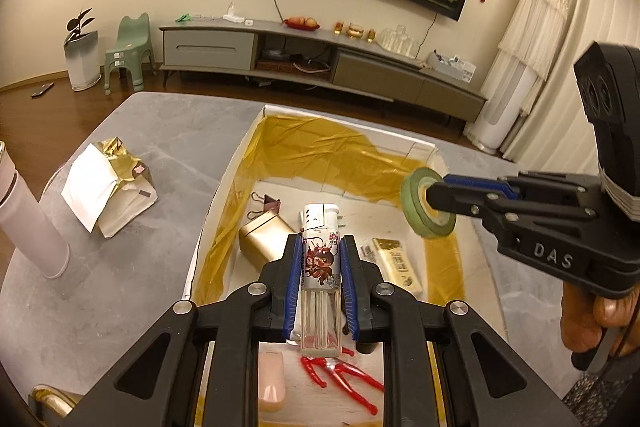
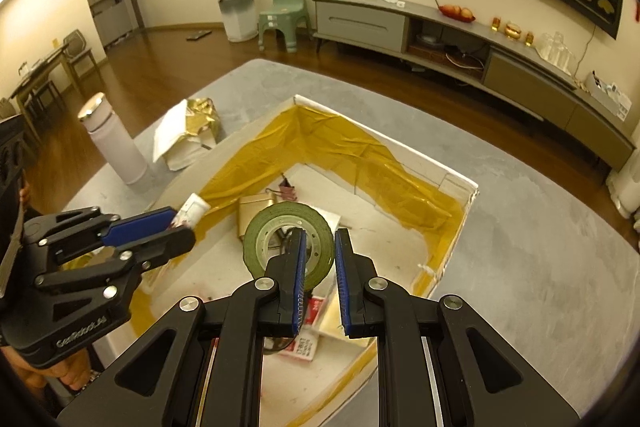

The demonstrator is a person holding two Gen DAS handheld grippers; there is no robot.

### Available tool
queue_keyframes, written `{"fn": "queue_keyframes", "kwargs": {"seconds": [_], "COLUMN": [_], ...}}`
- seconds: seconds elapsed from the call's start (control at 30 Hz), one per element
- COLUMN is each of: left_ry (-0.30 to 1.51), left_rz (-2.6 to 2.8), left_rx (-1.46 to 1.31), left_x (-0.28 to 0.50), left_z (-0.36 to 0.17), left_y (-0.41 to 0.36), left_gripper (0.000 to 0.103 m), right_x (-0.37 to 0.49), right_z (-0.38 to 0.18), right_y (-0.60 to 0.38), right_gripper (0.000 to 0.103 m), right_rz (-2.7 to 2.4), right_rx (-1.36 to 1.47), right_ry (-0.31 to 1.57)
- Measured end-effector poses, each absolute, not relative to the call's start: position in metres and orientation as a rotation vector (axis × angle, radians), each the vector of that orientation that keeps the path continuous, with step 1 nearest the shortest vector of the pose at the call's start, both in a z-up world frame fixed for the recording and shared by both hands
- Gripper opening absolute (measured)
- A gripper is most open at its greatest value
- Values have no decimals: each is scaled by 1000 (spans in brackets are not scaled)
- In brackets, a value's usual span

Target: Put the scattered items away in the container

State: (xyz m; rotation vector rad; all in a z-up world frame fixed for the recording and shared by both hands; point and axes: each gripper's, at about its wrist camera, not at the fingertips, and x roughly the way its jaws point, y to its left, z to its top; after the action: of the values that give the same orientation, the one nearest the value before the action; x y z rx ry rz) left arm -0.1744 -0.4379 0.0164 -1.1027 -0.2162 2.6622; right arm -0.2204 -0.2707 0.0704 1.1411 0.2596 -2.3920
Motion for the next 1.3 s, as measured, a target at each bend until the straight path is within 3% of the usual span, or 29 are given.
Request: {"fn": "queue_keyframes", "kwargs": {"seconds": [0.33, 0.4, 0.43, 0.47, 0.8, 1.07, 1.3], "left_ry": [-220, -244, -263, -278, -395, -373, -305], "left_rz": [2665, 2674, 2678, 2684, 2719, 2707, 2693], "left_rx": [-1154, -1171, -1171, -1162, -1104, -1078, -1045], "left_x": [-189, -192, -193, -192, -189, -180, -163], "left_z": [7, 6, 7, 8, 17, 22, 31], "left_y": [-438, -441, -442, -444, -463, -457, -442], "left_gripper": [21, 26, 39, 48, 48, 48, 54], "right_x": [-258, -266, -269, -270, -254, -224, -181], "right_z": [53, 47, 46, 45, 47, 60, 64], "right_y": [-277, -277, -276, -273, -260, -255, -252], "right_gripper": [17, 21, 32, 34, 34, 37, 39], "right_rz": [-2396, -2399, -2413, -2426, -2388, -2339, -2294], "right_rx": [1206, 1225, 1225, 1223, 1230, 1231, 1226], "right_ry": [305, 302, 293, 284, 238, 292, 413]}}
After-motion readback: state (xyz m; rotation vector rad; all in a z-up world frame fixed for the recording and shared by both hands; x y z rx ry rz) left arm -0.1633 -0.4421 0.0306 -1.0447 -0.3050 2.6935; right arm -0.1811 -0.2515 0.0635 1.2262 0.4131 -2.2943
